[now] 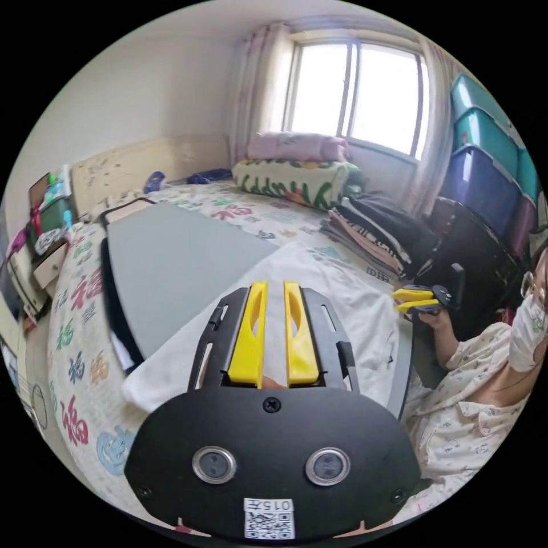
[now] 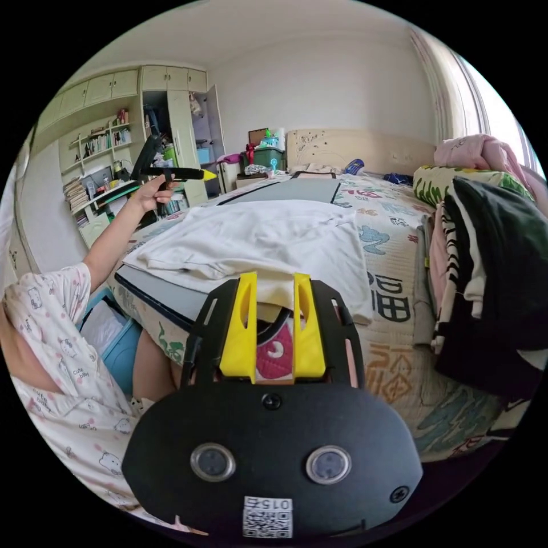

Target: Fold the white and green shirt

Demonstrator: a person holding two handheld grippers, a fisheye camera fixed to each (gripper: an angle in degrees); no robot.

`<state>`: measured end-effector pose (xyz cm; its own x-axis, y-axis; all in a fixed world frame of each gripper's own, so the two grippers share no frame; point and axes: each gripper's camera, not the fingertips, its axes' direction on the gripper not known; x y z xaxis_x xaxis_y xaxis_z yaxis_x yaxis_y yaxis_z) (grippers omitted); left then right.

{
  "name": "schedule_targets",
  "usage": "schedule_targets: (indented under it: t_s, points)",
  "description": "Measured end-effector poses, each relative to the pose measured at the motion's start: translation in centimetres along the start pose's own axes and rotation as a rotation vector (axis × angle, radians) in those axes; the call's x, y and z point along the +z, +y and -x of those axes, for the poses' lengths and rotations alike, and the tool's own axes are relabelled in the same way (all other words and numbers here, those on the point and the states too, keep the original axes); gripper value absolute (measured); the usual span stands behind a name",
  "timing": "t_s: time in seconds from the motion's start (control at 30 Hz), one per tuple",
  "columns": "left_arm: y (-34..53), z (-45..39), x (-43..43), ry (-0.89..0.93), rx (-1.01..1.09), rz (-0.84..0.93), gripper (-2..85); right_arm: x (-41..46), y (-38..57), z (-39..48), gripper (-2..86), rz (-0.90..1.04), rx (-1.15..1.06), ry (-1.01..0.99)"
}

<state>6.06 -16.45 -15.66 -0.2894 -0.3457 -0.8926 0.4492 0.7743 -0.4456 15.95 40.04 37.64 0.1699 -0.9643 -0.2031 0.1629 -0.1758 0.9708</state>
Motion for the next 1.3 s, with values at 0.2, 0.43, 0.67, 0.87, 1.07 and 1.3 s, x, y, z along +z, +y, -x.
schedule_targets:
  t_s: [0.2, 0.43, 0.67, 0.87, 1.07, 1.3]
  points:
    - [-6.1, -5.7, 17.3, 0.000, 0.109, 0.201, 4.7, -1.3, -2.2, -3.7, 4.6, -0.035, 0.004, -0.003]
    - [-8.0, -5.4, 36.3, -0.114, 0.056, 0.459, 1.1, -7.0, -1.2, -7.5, -0.4, -0.110, 0.042, -0.023]
    - [-5.6, -2.6, 40.1, -0.025, -0.024, 0.456, 0.3, -11.6, -1.4, -9.8, -0.1, -0.192, -0.004, 0.030]
    - [-4.6, -0.9, 38.2, -0.068, -0.113, 0.230, 2.7, -16.3, -0.2, -15.3, 8.6, -0.283, 0.096, 0.134]
    - [-4.7, -2.2, 43.0, -0.043, -0.074, 0.329, 8.5, -15.4, -0.5, -17.4, 7.3, -0.196, 0.080, 0.217]
    - [-4.8, -3.8, 47.2, -0.146, -0.013, 0.453, 8.5, -15.7, -0.7, -18.6, 4.4, -0.194, 0.086, 0.291]
